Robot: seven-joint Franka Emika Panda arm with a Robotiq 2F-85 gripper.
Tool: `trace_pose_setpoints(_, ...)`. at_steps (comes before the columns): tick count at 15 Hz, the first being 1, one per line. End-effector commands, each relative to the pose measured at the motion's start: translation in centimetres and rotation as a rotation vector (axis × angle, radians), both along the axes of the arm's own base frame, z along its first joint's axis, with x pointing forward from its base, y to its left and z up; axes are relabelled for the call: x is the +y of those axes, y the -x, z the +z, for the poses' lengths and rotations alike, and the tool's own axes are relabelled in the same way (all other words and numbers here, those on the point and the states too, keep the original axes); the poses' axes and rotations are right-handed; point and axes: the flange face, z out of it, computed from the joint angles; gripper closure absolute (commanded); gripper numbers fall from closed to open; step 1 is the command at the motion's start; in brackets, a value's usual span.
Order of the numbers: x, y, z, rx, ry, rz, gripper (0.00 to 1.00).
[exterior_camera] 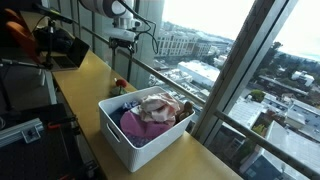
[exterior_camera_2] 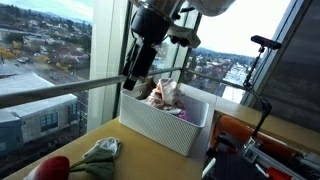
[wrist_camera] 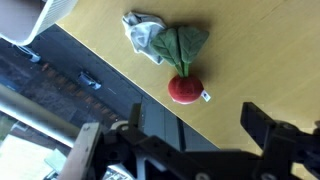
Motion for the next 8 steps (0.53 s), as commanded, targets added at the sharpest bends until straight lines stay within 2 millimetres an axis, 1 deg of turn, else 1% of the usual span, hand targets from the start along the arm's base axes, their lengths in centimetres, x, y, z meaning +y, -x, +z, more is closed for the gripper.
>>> trace_pose_setpoints(1,0.9,-2.0,-4.0,-0.053,0.014,0.033,0.0)
trace_pose_setpoints(4,1.0,-2.9,-8.4,-0.072,0.035,0.058,0.0)
trace_pose_setpoints(8,2.0,-3.1,-13.6,-0.07,0.046,0.088,0.0)
